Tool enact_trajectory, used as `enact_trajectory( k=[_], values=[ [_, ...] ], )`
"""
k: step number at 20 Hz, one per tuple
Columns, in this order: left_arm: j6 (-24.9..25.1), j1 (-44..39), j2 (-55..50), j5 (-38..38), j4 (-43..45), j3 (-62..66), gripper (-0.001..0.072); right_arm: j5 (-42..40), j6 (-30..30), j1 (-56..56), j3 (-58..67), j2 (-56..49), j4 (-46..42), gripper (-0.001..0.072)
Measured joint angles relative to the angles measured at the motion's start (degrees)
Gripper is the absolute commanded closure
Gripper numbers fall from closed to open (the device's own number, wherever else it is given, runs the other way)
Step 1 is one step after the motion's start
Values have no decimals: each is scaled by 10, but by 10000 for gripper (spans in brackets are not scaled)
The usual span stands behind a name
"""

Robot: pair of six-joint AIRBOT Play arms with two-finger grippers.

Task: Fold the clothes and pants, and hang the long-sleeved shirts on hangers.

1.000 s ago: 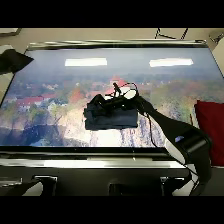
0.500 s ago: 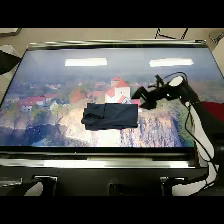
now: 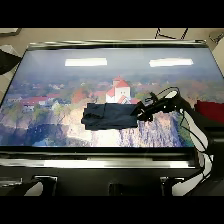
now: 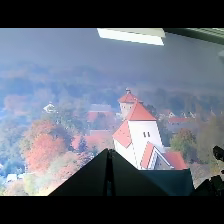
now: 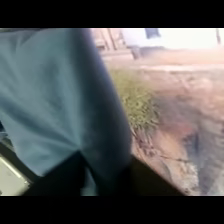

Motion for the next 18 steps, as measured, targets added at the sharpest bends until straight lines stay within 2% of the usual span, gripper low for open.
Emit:
enact_trajectory(
  k=[4, 7, 11, 18],
  values=[
    [-2, -3, 0, 0, -3, 0, 686, 43, -62, -11, 11, 3, 63, 675],
    [-2, -3, 0, 6, -4, 0, 686, 84, -78, -50, 63, 32, 94, 675],
    [-2, -3, -4, 19, -5, 0, 686, 124, -23, -133, 180, 90, 92, 675],
    [0, -3, -8, 26, -5, 0, 686, 170, 109, -318, 390, 134, 8, 675]
  ],
)
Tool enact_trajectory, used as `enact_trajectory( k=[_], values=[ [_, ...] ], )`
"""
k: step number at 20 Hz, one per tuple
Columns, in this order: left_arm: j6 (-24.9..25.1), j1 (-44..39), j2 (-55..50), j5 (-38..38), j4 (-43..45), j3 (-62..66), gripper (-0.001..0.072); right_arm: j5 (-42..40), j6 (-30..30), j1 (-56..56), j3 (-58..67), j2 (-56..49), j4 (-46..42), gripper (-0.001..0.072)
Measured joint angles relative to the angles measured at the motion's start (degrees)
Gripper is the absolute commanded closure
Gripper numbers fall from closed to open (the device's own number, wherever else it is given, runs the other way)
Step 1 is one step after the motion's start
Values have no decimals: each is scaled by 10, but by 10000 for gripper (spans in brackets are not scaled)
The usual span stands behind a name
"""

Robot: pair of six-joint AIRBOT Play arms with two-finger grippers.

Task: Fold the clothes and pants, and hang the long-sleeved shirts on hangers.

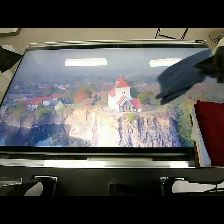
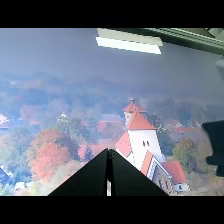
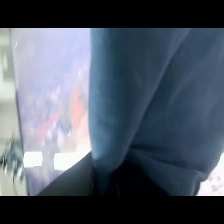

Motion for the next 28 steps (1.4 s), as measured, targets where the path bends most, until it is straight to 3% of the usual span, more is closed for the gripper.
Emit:
enact_trajectory(
  k=[10, 17, 22, 27, 28],
  values=[
    [5, 0, 0, 2, 0, 0, 686, 22, 115, -244, 57, 33, -52, 676],
    [14, 0, 0, 4, 0, 0, 686, 121, 141, -306, 37, 72, -263, 675],
    [16, 0, 0, 4, -2, 0, 686, 146, 117, -311, -107, 132, -399, 675],
    [17, 0, 0, 4, -15, 0, 685, 93, 104, -312, -311, 195, -482, 672],
    [17, 0, 0, 4, -18, 0, 685, 83, 103, -312, -340, 200, -489, 626]
  ],
)
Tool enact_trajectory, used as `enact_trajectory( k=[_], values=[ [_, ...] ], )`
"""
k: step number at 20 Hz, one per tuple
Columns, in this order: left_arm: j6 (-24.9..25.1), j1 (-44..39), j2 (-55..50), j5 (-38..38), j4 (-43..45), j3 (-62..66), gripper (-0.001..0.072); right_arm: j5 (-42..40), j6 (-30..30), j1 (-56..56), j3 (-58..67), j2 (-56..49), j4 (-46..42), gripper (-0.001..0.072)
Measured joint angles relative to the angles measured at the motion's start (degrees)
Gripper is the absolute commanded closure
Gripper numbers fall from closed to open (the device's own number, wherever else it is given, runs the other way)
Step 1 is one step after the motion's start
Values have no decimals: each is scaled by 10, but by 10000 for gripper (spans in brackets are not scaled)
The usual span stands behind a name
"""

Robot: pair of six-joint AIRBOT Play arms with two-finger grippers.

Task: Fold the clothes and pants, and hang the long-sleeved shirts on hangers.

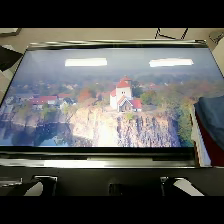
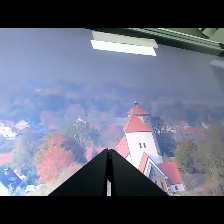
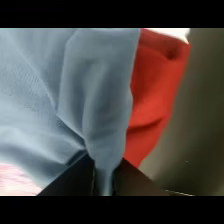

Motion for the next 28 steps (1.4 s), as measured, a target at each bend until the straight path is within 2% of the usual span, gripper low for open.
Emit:
enact_trajectory(
  k=[2, 3, 7, 9, 11, 13, 14, 16, 18, 19, 21, 24, 28],
  values=[
    [0, 0, 0, 0, -9, 0, 685, -19, -2, 0, -49, 8, -14, 169],
    [0, 0, 0, 0, -15, 0, 686, -25, -6, 0, -60, 10, -19, 37],
    [0, -2, 0, 9, -45, 5, 688, -70, -47, 0, -9, 14, -9, 32],
    [0, -14, -2, 31, -45, 18, 689, -135, -69, 7, 70, 15, 36, 34],
    [-16, -41, -10, 55, 13, 39, 689, -220, -89, 43, 150, 16, 82, 34],
    [-64, -77, -26, 60, 125, 53, 687, -287, -111, 119, 206, 15, 117, 34],
    [-96, -97, -37, 52, 191, 57, 648, -300, -116, 164, 221, 13, 126, 34],
    [-153, -126, -64, -2, 290, 63, -4, -289, -119, 264, 236, -4, 138, 34],
    [-194, -146, -92, -91, 339, 54, -2, -229, -113, 358, 234, -38, 145, 34],
    [-198, -157, -100, -135, 352, 37, -2, -194, -110, 397, 228, -57, 149, 34],
    [-206, -178, -94, -177, 370, -19, -2, -130, -108, 467, 209, -96, 151, 32],
    [-221, -197, -70, -169, 389, -112, -2, -99, -105, 535, 182, -129, 153, 32],
    [-228, -197, -61, -152, 411, -162, -7, -87, -104, 579, 169, -144, 155, 33]
  ],
)
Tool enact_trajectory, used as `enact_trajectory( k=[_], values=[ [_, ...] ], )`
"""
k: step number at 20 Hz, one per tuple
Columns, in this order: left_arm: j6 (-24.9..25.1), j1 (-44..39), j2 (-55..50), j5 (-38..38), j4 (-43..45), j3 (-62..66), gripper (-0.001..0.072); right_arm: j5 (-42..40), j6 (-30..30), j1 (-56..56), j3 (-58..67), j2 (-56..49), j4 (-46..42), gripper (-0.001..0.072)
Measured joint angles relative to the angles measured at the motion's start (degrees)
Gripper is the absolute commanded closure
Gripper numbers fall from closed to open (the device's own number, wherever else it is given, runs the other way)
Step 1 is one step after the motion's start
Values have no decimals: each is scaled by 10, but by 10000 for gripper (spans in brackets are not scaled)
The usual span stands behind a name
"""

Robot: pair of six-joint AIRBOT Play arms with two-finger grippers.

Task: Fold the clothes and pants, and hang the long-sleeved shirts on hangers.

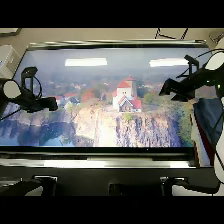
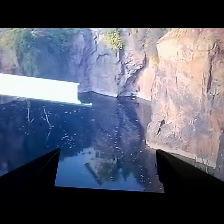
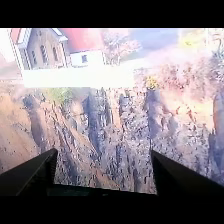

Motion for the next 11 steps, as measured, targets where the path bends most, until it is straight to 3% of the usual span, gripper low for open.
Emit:
enact_trajectory(
  k=[11],
  values=[
    [-4, 1, 1, 10, 11, -19, -8, 4, 0, 16, -4, -5, 4, 33]
  ],
)
